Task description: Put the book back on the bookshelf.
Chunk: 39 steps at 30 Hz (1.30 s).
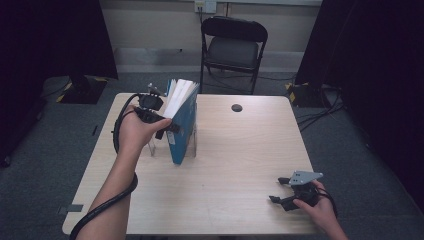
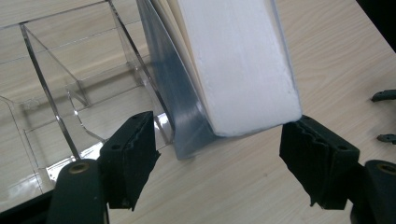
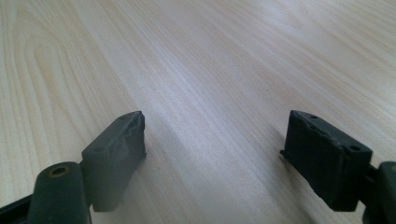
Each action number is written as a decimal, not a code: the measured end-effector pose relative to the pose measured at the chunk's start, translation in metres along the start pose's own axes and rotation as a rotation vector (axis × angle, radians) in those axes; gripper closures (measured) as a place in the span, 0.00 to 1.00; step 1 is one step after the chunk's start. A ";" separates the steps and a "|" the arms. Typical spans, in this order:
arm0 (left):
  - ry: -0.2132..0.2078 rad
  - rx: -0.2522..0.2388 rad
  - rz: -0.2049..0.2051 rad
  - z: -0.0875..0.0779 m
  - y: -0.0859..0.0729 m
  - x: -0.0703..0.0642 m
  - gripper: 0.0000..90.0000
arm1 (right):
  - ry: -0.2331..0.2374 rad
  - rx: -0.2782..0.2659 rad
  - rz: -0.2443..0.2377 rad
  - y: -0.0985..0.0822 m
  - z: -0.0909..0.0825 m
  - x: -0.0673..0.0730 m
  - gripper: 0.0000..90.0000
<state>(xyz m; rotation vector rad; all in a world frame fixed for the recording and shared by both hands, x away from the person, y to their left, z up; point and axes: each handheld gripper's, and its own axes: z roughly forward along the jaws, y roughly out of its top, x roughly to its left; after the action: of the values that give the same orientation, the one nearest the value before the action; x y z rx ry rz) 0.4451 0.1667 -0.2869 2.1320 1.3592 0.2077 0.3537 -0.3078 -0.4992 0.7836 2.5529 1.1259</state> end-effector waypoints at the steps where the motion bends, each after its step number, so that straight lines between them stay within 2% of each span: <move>1: 0.000 0.000 0.003 0.000 0.000 0.000 0.30 | 0.000 0.000 0.000 0.000 0.000 0.000 0.22; 10: -0.036 0.005 0.003 -0.003 -0.007 0.001 0.27 | -0.002 -0.002 0.000 0.000 0.000 0.000 0.22; 23: -0.050 -0.015 0.024 -0.010 -0.021 0.000 0.26 | -0.003 -0.002 0.000 0.000 0.000 0.000 0.22; 32: -0.067 -0.007 0.045 -0.007 -0.033 -0.003 0.24 | 0.001 -0.003 -0.001 0.000 0.000 0.000 0.22; 39: -0.075 -0.005 0.044 -0.007 -0.041 -0.001 0.24 | 0.004 -0.003 -0.001 0.000 0.000 0.000 0.22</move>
<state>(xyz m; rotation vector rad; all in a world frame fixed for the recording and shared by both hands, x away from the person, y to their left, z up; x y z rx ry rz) 0.4097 0.1805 -0.3041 2.1446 1.2690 0.1472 0.3542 -0.3076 -0.4994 0.7798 2.5543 1.1312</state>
